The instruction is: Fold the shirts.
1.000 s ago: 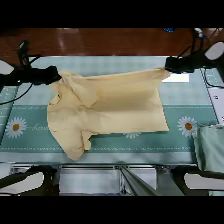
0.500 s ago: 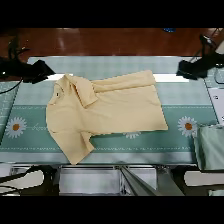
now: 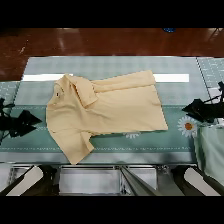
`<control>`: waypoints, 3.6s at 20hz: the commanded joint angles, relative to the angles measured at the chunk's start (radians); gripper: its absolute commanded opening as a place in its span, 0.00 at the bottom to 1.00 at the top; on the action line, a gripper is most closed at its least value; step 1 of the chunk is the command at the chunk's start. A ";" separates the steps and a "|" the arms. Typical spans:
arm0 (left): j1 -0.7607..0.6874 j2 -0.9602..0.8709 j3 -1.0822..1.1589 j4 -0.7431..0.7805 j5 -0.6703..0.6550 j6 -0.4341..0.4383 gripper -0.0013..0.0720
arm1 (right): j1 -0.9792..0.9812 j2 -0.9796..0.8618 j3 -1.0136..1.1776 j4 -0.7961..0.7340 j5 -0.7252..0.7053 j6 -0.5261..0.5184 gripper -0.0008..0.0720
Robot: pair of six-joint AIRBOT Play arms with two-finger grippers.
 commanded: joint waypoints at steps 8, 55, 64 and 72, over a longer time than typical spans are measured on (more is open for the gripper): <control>0.020 -0.022 -0.172 -0.158 0.037 0.072 0.71 | -0.030 0.109 -0.179 0.138 -0.057 -0.084 0.57; -0.134 0.377 0.863 -0.356 0.044 -0.017 0.05 | 0.354 0.208 1.052 0.037 0.021 0.123 0.04; -0.457 0.694 1.017 0.330 0.058 -0.158 0.05 | 0.354 0.521 1.051 -0.220 0.253 0.246 0.04; -0.578 0.631 0.965 0.527 -0.088 -0.274 0.05 | 0.354 0.540 0.954 -0.365 0.361 0.270 0.04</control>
